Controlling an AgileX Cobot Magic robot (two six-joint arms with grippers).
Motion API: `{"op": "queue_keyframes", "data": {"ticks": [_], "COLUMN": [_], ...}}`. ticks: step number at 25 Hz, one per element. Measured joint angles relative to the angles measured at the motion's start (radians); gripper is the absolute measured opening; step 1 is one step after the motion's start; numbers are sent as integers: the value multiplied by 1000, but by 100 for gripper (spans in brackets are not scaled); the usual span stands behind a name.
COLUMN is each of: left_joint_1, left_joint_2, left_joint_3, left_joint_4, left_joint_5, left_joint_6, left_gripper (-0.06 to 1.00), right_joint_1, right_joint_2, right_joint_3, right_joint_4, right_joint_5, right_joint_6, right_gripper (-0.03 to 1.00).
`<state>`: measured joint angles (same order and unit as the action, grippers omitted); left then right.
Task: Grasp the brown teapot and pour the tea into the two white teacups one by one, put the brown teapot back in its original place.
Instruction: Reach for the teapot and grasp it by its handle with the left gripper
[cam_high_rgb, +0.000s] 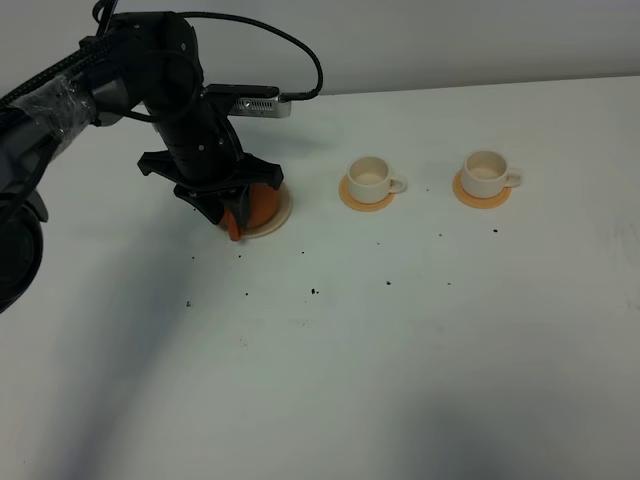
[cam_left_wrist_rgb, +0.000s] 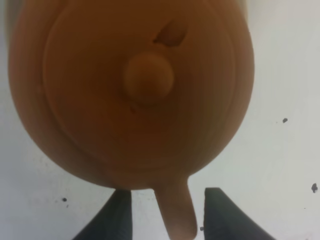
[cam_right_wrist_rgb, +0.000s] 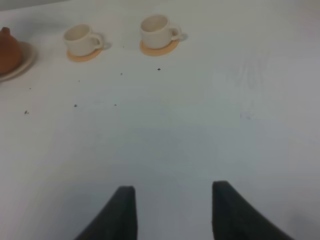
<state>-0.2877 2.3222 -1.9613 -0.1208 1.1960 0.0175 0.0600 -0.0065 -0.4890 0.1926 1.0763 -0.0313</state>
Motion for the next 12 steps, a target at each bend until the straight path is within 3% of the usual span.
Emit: {"op": "queue_keyframes", "data": {"ticks": [12], "left_joint_1": [0], "left_joint_2": [15], "left_joint_3": [0], "left_joint_4": [-15], "left_joint_5": [0], "left_joint_6": [-10], "left_gripper": [32], "right_joint_1": [0], "right_joint_2": [0], "right_joint_3": [0], "right_joint_4": [0], "right_joint_5": [-1], "right_joint_6": [0], "right_gripper": [37]}}
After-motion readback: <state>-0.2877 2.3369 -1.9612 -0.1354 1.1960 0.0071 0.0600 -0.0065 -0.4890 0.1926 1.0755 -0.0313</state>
